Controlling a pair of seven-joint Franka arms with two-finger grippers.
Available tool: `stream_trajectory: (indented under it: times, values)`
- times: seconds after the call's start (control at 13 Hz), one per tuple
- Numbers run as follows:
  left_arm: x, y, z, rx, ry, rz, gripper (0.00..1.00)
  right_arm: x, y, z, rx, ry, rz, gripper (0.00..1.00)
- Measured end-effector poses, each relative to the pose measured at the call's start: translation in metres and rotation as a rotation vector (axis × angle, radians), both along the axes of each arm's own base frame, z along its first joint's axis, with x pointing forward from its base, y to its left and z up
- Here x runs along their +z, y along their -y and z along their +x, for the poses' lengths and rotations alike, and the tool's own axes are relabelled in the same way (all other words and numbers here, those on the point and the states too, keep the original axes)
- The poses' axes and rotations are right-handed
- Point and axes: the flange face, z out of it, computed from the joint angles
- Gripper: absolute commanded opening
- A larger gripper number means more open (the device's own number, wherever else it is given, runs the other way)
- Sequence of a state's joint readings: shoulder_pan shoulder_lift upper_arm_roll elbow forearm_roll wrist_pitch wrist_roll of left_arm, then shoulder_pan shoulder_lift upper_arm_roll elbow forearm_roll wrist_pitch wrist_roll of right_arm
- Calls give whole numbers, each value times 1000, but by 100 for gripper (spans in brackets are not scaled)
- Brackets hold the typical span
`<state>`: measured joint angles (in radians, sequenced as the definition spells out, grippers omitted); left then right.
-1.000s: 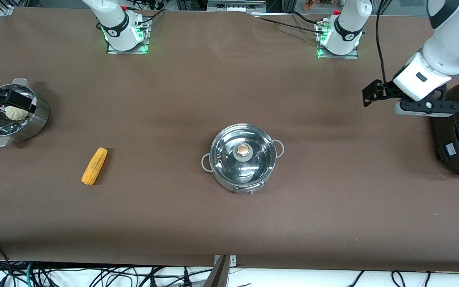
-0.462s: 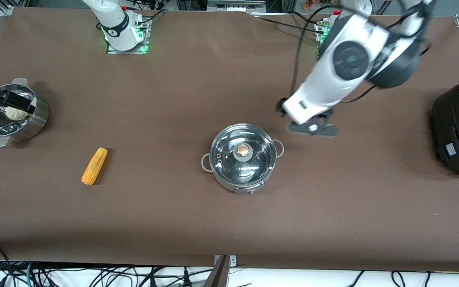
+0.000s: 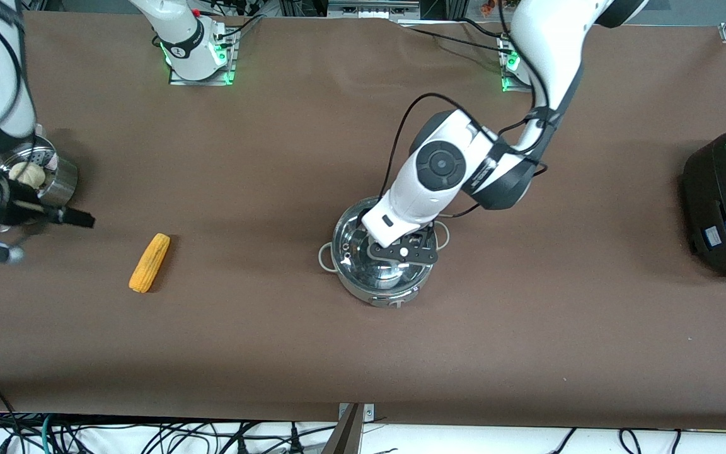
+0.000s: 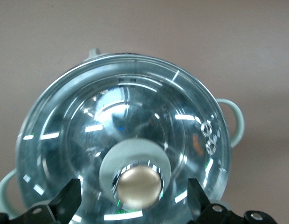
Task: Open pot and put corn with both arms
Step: 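Reach the left gripper to the lid knob while the right gripper reaches the corn, then lift the glass lid with the left gripper while the right gripper grasps the corn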
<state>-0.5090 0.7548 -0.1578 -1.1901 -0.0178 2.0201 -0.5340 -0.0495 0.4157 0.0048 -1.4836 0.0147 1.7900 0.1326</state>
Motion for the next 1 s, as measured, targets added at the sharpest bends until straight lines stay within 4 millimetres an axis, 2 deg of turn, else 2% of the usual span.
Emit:
stream_trajectory:
  times: [0.15, 0.23, 0.38, 0.46, 0.54, 0.62, 0.69, 0.85, 0.92, 1.0]
  values:
    - [-8, 13, -7, -15, 28, 41, 99, -64, -4, 19, -3, -1, 15, 100]
    - [-8, 19, -11, -19, 35, 50, 88, -94, -4, 24, -7, -7, 23, 100]
    - [-9, 22, -13, -22, 39, 55, 51, -145, -4, 31, -14, -9, 28, 100]
    - [-9, 21, -12, -19, 40, 57, 36, -168, -3, 33, -17, 0, 28, 100]
    - [-8, 18, -10, -17, 45, 63, 13, -189, -3, 32, -20, 12, 26, 100]
    - [-7, 15, -8, -19, 53, 79, 0, -207, -3, 28, -21, 19, 25, 100]
    - [-6, 15, -8, -27, 62, 93, 0, -220, -3, 22, -23, 16, 24, 100]
    - [-5, 17, -10, -39, 69, 110, 0, -232, -3, 14, -24, -4, 24, 100]
    - [-2, 17, -11, -40, 60, 116, 0, -236, -3, 10, -24, -14, 25, 89]
    - [8, 17, -13, -42, 44, 127, 0, -239, -4, 7, -24, -23, 25, 41]
